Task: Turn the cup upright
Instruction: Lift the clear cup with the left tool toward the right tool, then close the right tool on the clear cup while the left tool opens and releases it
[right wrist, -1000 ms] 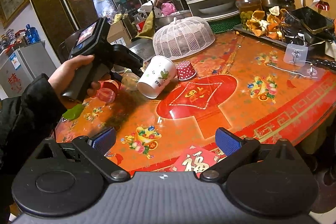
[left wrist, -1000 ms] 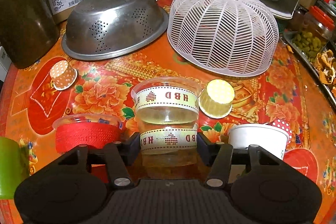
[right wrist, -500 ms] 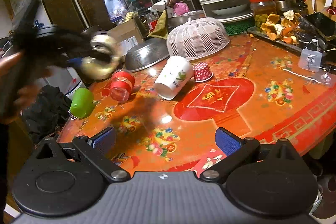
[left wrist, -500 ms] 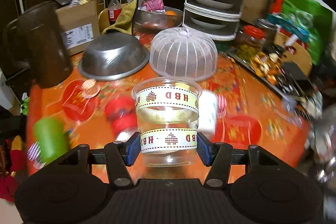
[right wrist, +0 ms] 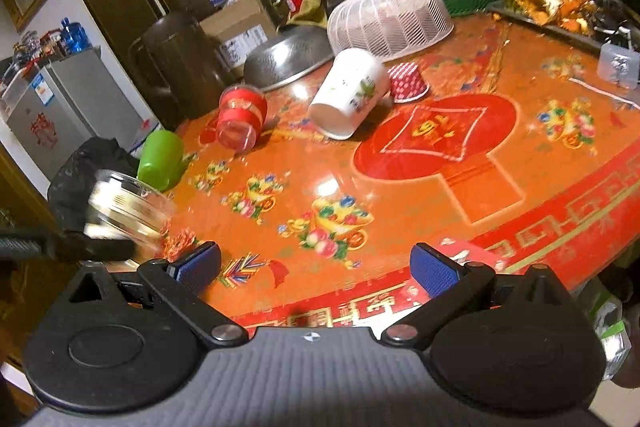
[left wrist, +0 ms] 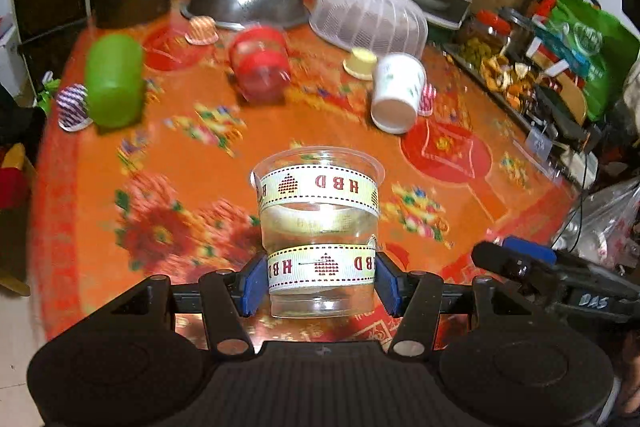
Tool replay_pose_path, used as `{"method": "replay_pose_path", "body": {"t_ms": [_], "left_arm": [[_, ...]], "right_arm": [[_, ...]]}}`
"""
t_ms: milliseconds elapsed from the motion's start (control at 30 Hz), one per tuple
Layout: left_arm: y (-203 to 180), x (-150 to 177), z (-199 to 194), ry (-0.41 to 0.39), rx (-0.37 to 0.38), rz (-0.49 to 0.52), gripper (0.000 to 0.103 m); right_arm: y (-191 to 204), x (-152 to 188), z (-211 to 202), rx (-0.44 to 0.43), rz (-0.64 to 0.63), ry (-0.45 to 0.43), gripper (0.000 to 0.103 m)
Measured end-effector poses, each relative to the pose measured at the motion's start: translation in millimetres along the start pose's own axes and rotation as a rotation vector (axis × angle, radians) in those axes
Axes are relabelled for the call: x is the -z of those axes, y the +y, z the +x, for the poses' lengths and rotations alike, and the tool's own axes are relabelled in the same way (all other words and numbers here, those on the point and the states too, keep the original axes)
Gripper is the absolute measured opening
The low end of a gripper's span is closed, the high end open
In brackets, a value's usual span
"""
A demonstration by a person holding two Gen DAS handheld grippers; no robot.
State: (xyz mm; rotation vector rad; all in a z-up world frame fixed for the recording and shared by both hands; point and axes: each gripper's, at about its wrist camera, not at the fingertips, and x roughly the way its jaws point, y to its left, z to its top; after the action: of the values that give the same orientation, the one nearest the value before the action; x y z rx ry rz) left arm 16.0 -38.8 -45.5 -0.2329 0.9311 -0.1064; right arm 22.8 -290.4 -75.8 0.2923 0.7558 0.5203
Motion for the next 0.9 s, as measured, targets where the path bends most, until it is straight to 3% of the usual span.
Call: {"method": "replay_pose_path", "body": {"t_ms": [300, 567, 700, 900], "left_arm": [[-4.2, 18.5, 34.4, 0.001, 0.099, -0.059, 0.059], [-3.6, 27.1, 37.5, -0.018, 0.139, -0.097, 0.059], [-4.0, 28.2, 37.4, -0.016, 0.147, -0.101, 0.059], [-2.2, 28.1, 37.9, -0.015, 0.164, -0.109, 0.059]], "right_arm": [[9.3, -14.1, 17.9, -0.059, 0.090, 0.109, 0.102], [28.7, -32.0, 50.7, -0.194, 0.196, 0.308, 0.102], [40.3, -40.0, 64.7, -0.126, 0.165, 0.352, 0.101], [54.9, -43.1, 78.7, -0.079, 0.126, 0.409, 0.089]]}}
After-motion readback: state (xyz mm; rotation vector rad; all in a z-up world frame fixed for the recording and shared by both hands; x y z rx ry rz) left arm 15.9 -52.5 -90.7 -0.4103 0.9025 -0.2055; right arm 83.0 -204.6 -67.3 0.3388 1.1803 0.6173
